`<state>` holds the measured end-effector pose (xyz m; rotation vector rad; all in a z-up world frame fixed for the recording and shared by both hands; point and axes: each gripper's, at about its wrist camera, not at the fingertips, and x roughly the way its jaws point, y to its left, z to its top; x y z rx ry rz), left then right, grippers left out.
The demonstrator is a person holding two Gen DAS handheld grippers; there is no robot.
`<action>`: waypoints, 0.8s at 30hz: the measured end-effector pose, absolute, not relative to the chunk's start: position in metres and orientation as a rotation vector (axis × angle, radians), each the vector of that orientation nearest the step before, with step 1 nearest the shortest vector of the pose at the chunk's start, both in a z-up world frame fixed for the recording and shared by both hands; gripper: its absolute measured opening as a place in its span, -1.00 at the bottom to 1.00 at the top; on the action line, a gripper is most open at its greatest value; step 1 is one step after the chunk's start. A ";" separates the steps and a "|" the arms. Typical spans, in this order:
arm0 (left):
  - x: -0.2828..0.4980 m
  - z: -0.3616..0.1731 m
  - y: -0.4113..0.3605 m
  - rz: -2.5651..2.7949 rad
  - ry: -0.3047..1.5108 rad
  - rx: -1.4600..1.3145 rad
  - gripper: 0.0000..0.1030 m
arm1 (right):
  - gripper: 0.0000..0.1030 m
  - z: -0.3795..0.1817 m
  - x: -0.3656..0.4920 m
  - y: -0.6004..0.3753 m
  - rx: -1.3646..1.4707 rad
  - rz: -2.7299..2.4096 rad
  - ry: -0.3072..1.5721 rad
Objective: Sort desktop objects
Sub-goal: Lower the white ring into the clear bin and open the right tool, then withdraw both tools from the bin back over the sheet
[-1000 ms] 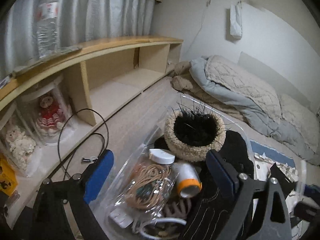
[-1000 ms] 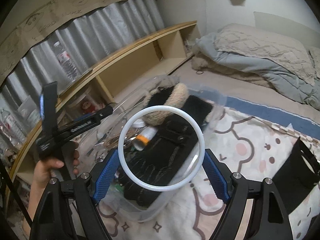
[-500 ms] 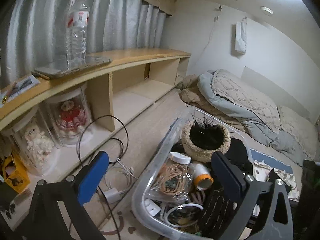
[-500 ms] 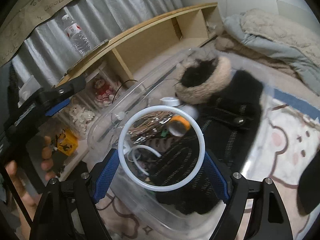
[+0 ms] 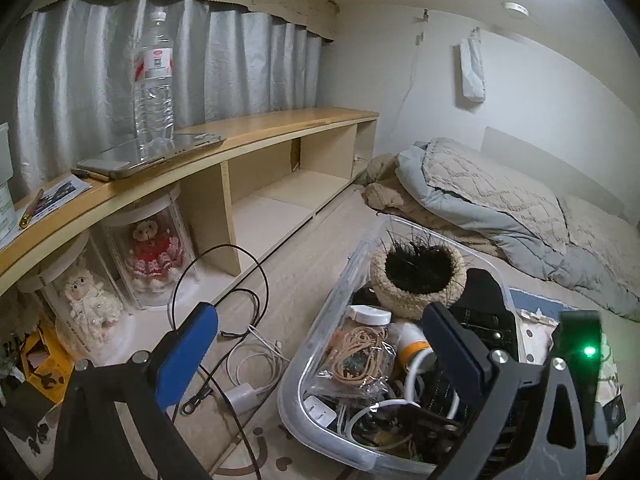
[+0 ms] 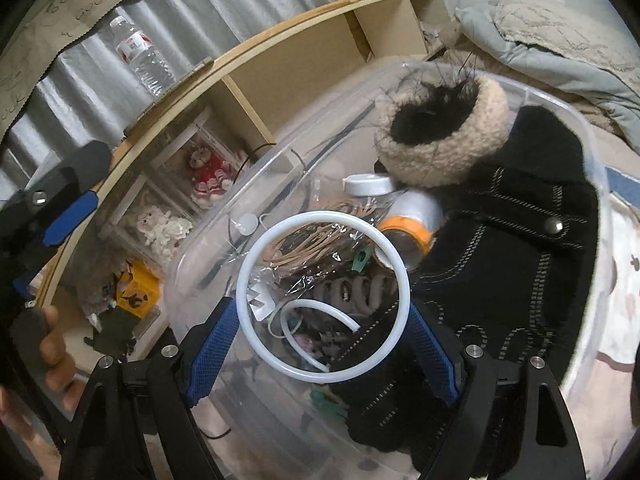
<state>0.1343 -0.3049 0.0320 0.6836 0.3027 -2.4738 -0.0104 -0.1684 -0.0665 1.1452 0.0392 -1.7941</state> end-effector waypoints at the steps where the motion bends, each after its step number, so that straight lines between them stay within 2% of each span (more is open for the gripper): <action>1: 0.133 0.031 -0.303 -2.479 0.293 0.690 0.99 | 0.62 -0.069 -0.010 -0.171 1.151 -1.798 0.039; 4: 0.129 0.029 -0.299 -2.494 0.258 0.706 0.99 | 0.64 -0.072 -0.009 -0.174 1.146 -1.769 0.003; 5: 0.129 0.028 -0.297 -2.495 0.244 0.707 0.99 | 0.76 -0.070 -0.008 -0.174 1.144 -1.744 -0.020; 7: 0.129 0.029 -0.298 -2.496 0.245 0.696 0.99 | 0.84 -0.067 -0.006 -0.174 1.146 -1.727 -0.030; 15: 0.130 0.028 -0.301 -2.502 0.262 0.696 0.99 | 0.82 -0.067 -0.018 -0.166 1.185 -1.740 -0.056; 16: 0.131 0.028 -0.301 -2.501 0.263 0.695 0.99 | 0.67 -0.069 -0.019 -0.166 1.193 -1.737 -0.049; 17: 0.131 0.028 -0.302 -2.501 0.267 0.694 0.99 | 0.42 -0.071 -0.021 -0.166 1.195 -1.726 -0.042; 18: 0.131 0.028 -0.303 -2.504 0.275 0.692 0.99 | 0.33 -0.073 -0.022 -0.167 1.202 -1.717 -0.035; 20: 0.131 0.028 -0.303 -2.506 0.285 0.693 0.99 | -0.01 -0.077 -0.023 -0.167 1.206 -1.695 -0.035; 24: 0.130 0.028 -0.304 -2.503 0.294 0.694 0.99 | -0.28 -0.074 -0.019 -0.165 1.176 -1.679 -0.014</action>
